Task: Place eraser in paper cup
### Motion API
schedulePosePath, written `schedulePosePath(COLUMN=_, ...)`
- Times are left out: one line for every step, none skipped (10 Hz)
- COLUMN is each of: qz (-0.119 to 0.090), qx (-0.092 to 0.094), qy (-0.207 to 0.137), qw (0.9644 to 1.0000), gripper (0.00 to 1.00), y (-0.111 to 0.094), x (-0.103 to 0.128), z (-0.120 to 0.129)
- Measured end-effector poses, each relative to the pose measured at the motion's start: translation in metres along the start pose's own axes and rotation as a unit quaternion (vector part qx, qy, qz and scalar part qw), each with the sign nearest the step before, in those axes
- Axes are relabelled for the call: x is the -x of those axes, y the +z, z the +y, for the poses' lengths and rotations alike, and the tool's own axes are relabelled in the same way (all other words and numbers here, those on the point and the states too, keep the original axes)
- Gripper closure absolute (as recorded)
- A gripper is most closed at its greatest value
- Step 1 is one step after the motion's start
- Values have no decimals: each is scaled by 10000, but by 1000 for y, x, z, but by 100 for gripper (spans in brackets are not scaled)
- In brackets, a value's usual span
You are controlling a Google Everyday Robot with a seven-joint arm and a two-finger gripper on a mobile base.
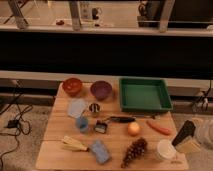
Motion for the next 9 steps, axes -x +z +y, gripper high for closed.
schedulePosePath(qz=31, qx=73, qy=2, qw=10000, gripper=100, y=6, x=-6, z=9)
schedulePosePath(qz=53, qx=118, qy=6, qw=9999, gripper=100, y=12, x=-12, z=15)
schedulePosePath(qz=64, qx=148, qy=0, qw=9999, gripper=100, y=17, x=-16, z=20)
schedulePosePath(qz=72, qx=197, qy=-40, qw=9998, gripper=100, y=20, x=-21, z=28)
schedulePosePath(qz=64, qx=225, qy=-66, qw=9997, gripper=100, y=20, x=-21, z=32)
schedulePosePath(qz=56, qx=266, qy=-99, qw=9996, gripper=100, y=20, x=-21, z=36)
schedulePosePath(qz=43, qx=306, qy=-128, qw=9994, gripper=100, y=20, x=-19, z=40)
schedulePosePath(qz=24, qx=350, qy=-130, qw=9993, gripper=100, y=21, x=-17, z=43)
schedulePosePath(qz=20, qx=395, qy=-130, qw=9991, gripper=100, y=23, x=-15, z=46)
